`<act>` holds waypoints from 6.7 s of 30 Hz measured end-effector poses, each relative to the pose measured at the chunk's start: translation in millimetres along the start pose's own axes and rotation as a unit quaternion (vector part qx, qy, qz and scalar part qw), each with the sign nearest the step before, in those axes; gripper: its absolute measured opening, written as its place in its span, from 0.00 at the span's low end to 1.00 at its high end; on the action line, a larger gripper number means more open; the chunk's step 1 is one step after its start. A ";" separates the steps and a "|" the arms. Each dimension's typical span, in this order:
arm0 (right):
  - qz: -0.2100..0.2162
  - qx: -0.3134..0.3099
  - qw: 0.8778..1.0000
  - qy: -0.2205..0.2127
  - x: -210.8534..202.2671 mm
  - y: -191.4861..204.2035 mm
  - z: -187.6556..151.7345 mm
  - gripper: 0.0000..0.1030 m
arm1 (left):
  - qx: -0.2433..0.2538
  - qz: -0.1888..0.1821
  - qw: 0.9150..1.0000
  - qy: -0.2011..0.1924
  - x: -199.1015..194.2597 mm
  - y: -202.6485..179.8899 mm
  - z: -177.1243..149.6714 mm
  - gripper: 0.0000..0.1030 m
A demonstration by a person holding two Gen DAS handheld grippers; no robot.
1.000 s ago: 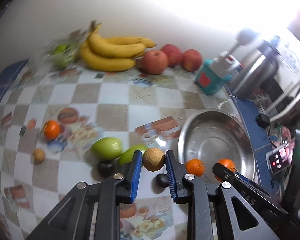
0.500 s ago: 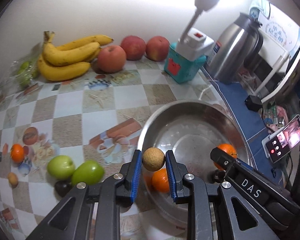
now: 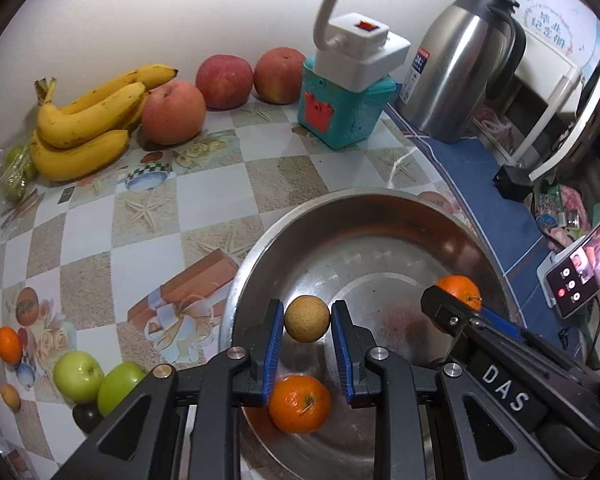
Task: Organize fruits
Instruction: 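Carry the brown fruit and the orange over the steel bowl with both tools, then open both tools to drop the brown fruit and orange into the bowl, then withdraw both tools from the bowl back over the fruit on the table, then lower the left tool onto a small brown fruit and close it while the right tool approaches a green mango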
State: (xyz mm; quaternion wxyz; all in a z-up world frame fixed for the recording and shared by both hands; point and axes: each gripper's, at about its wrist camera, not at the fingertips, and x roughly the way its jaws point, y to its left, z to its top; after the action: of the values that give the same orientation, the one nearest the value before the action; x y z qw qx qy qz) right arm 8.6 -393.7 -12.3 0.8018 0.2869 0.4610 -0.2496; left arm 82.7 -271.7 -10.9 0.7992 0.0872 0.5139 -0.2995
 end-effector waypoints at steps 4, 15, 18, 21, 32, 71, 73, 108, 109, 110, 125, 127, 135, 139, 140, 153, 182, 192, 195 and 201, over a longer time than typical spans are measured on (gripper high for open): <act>0.003 0.006 1.000 0.004 4.9 -3.0 0.7 0.41 | 0.003 0.000 1.000 0.006 7.0 -1.2 -1.7 0.26; -0.002 0.004 1.000 0.018 12.5 -4.6 -1.7 0.41 | 0.007 0.011 1.000 0.019 17.1 -1.2 -5.5 0.26; -0.004 0.006 1.000 0.022 13.6 -6.5 -1.8 0.41 | 0.009 0.010 1.000 0.021 17.9 -1.0 -5.6 0.26; -0.004 0.005 1.000 0.022 13.4 -6.0 -1.8 0.41 | 0.010 0.011 1.000 0.022 18.1 -1.5 -5.5 0.26; -0.006 0.007 1.000 0.019 9.8 -6.4 -1.3 0.41 | 0.019 0.014 1.000 0.018 14.8 -6.1 -3.9 0.28; -0.007 -0.071 0.997 0.030 -23.7 31.5 -10.6 0.43 | -0.090 0.156 0.983 0.031 -48.6 86.9 -14.4 0.56; -0.005 -0.077 0.997 0.031 -24.8 35.4 -12.4 0.43 | -0.095 0.161 0.982 0.031 -51.0 92.1 -16.4 0.56; -0.034 -0.112 0.992 0.037 -12.8 47.8 -20.3 0.80 | -0.125 0.203 0.970 0.041 -46.7 122.6 -29.0 1.00; -0.034 -0.112 0.993 0.036 -12.9 47.8 -20.5 0.80 | -0.125 0.203 0.970 0.041 -46.9 122.6 -29.0 1.00; -0.033 -0.112 0.993 0.035 -13.0 47.7 -20.5 0.80 | -0.124 0.204 0.970 0.040 -47.2 122.6 -29.0 1.00; -0.029 -0.109 0.993 0.029 -15.0 47.6 -20.3 0.80 | -0.124 0.211 0.969 0.034 -55.5 129.9 -33.3 1.00; -0.026 -0.111 0.993 0.029 -14.7 49.1 -20.9 0.80 | -0.124 0.214 0.968 0.032 -57.9 131.8 -34.2 1.00; -0.004 -0.124 0.992 0.031 -14.8 65.3 -27.3 0.80 | -0.131 0.233 0.963 0.022 -72.8 146.5 -37.8 1.00; 0.004 -0.136 0.990 0.028 -16.2 77.3 -32.2 0.80 | -0.138 0.242 0.960 0.018 -81.4 156.6 -41.7 1.00; 0.009 -0.140 0.990 0.029 -16.3 81.0 -33.7 0.80 | -0.141 0.244 0.959 0.016 -83.8 159.5 -43.0 1.00; 0.077 -0.207 0.974 0.051 -14.9 136.6 -65.1 0.80 | -0.202 0.255 0.946 -0.008 -118.4 206.6 -59.2 1.00; 0.129 -0.232 0.960 0.084 3.6 184.2 -80.5 0.80 | -0.246 0.216 0.944 0.042 -97.9 271.6 -75.0 0.99; 0.119 -0.231 0.961 0.091 18.2 185.0 -80.2 0.77 | -0.258 0.205 0.941 0.076 -72.3 282.6 -86.4 0.78; 0.109 -0.238 0.961 0.091 21.3 185.6 -80.0 0.70 | -0.259 0.199 0.942 0.081 -67.5 283.5 -87.5 0.72; 0.104 -0.252 0.957 0.102 29.1 190.3 -84.6 0.61 | -0.264 0.198 0.940 0.094 -59.0 287.1 -90.3 0.61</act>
State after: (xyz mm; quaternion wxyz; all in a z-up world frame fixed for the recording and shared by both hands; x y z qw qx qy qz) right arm 97.9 -204.1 -29.0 0.8183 0.1462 0.5558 -0.0101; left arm 159.1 22.8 -49.0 0.7847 0.0009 0.6195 0.0201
